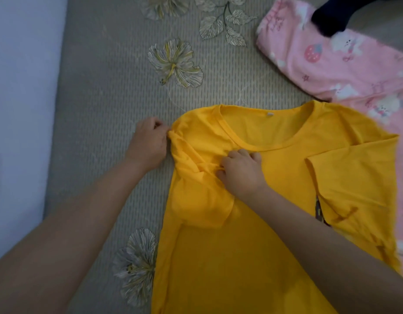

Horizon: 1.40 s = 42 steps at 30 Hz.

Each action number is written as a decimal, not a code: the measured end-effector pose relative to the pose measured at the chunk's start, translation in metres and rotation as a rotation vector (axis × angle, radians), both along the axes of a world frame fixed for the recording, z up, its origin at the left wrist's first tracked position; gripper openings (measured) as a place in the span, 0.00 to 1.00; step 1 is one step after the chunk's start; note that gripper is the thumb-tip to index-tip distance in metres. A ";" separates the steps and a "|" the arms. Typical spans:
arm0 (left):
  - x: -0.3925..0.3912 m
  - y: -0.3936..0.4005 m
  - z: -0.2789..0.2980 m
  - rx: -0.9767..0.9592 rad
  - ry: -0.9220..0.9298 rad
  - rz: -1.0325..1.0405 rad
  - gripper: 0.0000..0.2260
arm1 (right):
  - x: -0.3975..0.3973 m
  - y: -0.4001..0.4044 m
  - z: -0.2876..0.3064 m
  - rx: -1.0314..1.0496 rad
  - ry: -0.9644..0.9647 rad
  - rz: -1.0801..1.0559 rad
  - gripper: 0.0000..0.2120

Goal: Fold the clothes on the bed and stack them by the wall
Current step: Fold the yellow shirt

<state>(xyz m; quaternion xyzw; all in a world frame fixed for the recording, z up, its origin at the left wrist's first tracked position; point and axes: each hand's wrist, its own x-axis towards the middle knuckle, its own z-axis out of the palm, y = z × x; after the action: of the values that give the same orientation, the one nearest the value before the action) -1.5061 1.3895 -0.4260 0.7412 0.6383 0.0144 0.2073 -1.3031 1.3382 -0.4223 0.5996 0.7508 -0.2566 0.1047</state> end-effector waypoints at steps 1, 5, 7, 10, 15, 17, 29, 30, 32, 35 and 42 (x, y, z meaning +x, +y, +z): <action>-0.002 0.005 -0.002 0.003 0.015 -0.011 0.15 | 0.002 0.001 0.000 -0.008 0.013 -0.053 0.12; 0.004 0.017 -0.003 -0.002 0.013 0.092 0.11 | 0.024 0.001 0.011 0.075 0.057 -0.318 0.10; 0.010 0.021 0.000 0.050 0.024 0.141 0.12 | 0.032 -0.004 0.016 0.086 -0.032 -0.343 0.10; 0.021 0.011 0.009 0.169 -0.125 -0.111 0.16 | 0.034 -0.013 0.015 0.066 -0.090 -0.275 0.11; 0.018 0.007 -0.001 -0.119 0.068 -0.352 0.15 | 0.032 -0.014 0.016 0.089 -0.097 -0.261 0.12; 0.016 0.016 -0.002 -0.095 0.154 -0.336 0.14 | 0.028 -0.013 0.013 0.087 -0.125 -0.255 0.11; 0.035 -0.053 0.005 0.153 0.032 0.149 0.18 | 0.029 -0.036 0.014 0.255 0.049 -0.236 0.15; 0.040 -0.082 0.006 0.153 -0.022 0.179 0.18 | 0.039 -0.052 0.019 0.299 0.135 -0.238 0.15; 0.051 -0.150 0.007 0.122 -0.057 0.204 0.19 | 0.062 -0.094 0.026 0.379 0.211 -0.249 0.14; 0.064 -0.254 0.008 -0.002 0.001 0.193 0.21 | 0.101 -0.175 0.027 0.355 0.155 -0.266 0.13; 0.074 -0.393 0.022 -0.353 0.090 0.196 0.24 | 0.186 -0.335 0.035 0.146 -0.055 -0.714 0.27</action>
<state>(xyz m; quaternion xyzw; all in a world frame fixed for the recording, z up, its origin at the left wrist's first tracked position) -1.4317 0.9964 -0.4043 0.6276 0.7087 -0.1107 0.3027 -1.1169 1.0031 -0.3876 0.8363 0.5076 -0.2066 -0.0145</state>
